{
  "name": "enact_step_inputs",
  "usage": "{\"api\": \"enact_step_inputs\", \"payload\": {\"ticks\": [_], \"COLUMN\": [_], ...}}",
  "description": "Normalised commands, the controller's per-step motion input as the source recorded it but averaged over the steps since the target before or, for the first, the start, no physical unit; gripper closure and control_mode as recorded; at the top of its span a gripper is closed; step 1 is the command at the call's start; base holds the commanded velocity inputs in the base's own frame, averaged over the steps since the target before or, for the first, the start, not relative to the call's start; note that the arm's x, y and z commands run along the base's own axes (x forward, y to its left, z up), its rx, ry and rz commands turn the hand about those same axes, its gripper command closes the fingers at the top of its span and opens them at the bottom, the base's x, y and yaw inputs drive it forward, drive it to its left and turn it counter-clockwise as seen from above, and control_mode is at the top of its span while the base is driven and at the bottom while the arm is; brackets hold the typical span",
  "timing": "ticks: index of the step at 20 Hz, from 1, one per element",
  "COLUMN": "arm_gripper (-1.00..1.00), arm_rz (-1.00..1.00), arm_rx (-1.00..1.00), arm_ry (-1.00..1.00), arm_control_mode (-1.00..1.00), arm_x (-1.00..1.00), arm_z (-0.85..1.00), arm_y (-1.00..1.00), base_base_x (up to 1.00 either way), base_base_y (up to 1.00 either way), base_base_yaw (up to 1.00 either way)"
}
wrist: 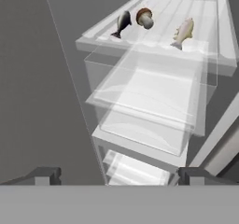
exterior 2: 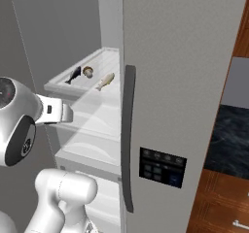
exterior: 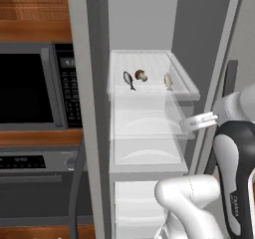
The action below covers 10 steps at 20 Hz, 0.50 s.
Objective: Place one mushroom and one fish in each tupperware on the nearby counter, to pack two identical lunches.
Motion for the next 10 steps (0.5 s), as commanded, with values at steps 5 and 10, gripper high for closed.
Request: {"api": "enact_step_inputs", "payload": {"ticks": [5, 10], "arm_gripper": [-1.0, -1.0], "arm_rz": [-0.02, -0.15], "arm_rx": [0.0, 0.0], "arm_ry": [0.0, 0.0], "arm_control_mode": [-1.0, -1.0], "arm_x": [0.46, 0.29], "arm_z": [0.12, 0.07], "arm_y": [0.0, 0.0], "base_base_x": [0.0, 0.0], "base_base_y": [0.0, 0.0], "base_base_yaw": [0.0, 0.0]}}
